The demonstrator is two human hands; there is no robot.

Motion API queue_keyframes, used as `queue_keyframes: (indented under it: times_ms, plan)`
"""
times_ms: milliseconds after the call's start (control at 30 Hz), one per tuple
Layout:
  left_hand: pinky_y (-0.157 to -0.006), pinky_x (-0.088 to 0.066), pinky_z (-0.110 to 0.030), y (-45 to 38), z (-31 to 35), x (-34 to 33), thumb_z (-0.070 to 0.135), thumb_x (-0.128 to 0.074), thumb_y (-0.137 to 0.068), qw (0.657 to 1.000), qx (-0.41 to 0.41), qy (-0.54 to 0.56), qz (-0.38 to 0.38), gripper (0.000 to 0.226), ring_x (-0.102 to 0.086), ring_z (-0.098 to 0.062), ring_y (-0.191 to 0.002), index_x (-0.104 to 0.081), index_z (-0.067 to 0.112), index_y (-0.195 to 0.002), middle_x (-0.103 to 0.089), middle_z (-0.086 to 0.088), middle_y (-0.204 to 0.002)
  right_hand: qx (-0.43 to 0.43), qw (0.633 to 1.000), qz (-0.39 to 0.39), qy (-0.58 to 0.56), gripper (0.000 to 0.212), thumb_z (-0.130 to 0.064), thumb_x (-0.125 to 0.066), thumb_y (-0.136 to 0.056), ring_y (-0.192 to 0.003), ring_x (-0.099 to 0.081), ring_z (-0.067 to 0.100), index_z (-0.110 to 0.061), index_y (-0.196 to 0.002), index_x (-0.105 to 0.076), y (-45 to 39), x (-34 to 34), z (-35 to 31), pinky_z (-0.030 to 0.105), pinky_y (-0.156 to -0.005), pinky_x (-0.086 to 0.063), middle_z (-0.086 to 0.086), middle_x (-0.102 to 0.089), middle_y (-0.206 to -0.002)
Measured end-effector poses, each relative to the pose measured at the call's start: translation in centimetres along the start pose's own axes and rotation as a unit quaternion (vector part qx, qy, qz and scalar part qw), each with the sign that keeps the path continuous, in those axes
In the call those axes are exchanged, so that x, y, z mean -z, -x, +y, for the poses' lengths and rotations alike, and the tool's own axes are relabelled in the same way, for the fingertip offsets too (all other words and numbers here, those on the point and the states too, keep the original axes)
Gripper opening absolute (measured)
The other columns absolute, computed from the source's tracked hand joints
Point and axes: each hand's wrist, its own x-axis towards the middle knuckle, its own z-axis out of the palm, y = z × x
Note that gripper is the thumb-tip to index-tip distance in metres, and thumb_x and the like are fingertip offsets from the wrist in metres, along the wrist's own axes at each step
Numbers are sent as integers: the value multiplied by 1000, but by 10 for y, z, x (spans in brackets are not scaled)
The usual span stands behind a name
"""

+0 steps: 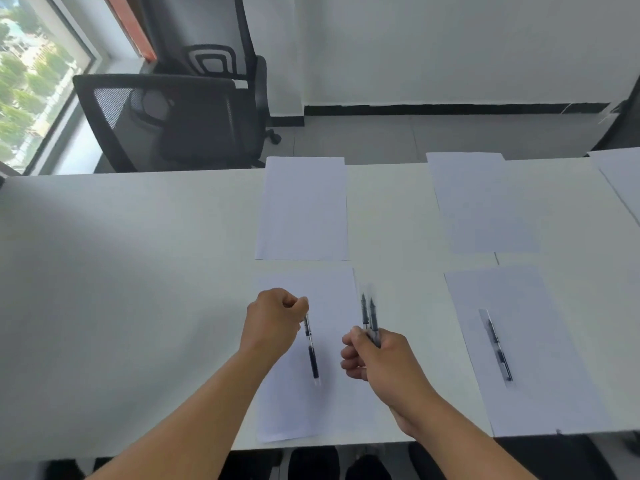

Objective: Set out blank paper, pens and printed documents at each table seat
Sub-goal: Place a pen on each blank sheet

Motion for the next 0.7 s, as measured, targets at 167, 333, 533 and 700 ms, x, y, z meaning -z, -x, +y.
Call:
queue_keyframes:
  times_ms: [167, 333, 533, 700]
  plan:
    - [-64, -54, -31, -12, -4, -12, 28, -64, -99, 1000, 6, -15, -23, 25, -78, -24, -84, -70, 9, -84, -78, -2, -79, -5, 1000, 12, -7, 30, -35, -57, -111, -90, -80, 24, -13, -104, -76, -2, 9, 11, 39, -89, -67, 10, -81, -94]
    - [-72, -64, -43, -24, -6, -23, 32, -67, -97, 999, -7, -25, -38, 21, -79, -27, -85, -71, 16, -84, -79, 2, -80, -17, 1000, 14, -17, 28, -32, -58, -111, -90, -80, 26, -11, -104, -76, -6, 10, 22, 40, -90, -67, 14, -80, -97]
    - [-77, -65, -49, -35, -11, -35, 34, -69, -95, 998, -7, -29, -47, 20, -78, -32, -89, -71, 16, -86, -80, -2, -84, -28, 999, 9, -14, 28, -32, -57, -111, -88, -80, 25, -11, -105, -75, -14, 3, 34, 42, -91, -66, 14, -80, -96]
    - [-77, -65, -49, -41, -20, -42, 34, -68, -97, 998, -12, -50, -42, 20, -75, -33, -85, -71, 16, -88, -79, -8, -88, -33, 999, 9, -16, 29, -31, -56, -112, -90, -79, 28, -11, -104, -75, -18, 0, 41, 41, -90, -67, 15, -80, -96]
